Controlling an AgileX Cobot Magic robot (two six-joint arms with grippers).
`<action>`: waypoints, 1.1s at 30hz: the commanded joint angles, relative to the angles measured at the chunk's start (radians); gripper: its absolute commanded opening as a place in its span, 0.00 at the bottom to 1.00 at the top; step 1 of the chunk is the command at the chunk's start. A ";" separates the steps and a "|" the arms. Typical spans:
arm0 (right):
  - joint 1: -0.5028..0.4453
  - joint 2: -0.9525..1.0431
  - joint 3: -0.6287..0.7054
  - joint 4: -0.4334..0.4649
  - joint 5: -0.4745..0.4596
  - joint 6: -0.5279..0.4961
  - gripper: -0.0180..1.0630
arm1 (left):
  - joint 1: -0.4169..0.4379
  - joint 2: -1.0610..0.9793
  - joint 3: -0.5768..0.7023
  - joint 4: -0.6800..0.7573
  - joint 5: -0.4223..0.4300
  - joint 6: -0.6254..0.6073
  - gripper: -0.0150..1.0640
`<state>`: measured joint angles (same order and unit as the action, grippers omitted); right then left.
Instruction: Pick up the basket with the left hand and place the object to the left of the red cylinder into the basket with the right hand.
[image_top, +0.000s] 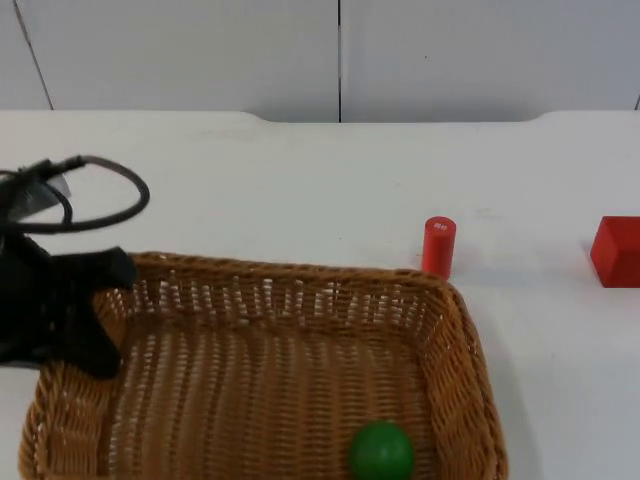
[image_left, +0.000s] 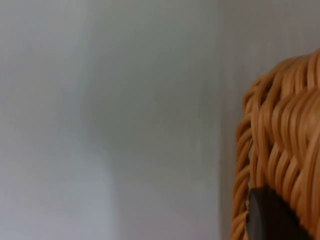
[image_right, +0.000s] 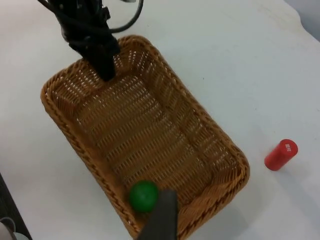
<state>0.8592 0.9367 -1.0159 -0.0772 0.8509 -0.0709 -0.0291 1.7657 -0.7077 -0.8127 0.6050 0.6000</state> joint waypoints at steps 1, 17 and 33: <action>0.001 -0.006 0.002 -0.002 0.004 0.004 0.72 | -0.007 0.015 0.004 -0.055 -0.002 0.007 0.01; 0.001 -0.006 0.002 0.000 0.008 0.004 0.72 | -0.004 0.058 0.004 -0.011 -0.095 0.017 0.74; 0.001 -0.006 0.002 0.000 -0.026 0.004 0.72 | -0.004 -0.390 0.004 0.277 -0.160 -0.216 0.79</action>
<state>0.8592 0.9367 -1.0159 -0.0772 0.8492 -0.0683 -0.0291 1.4712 -0.7039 -0.5584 0.4165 0.4096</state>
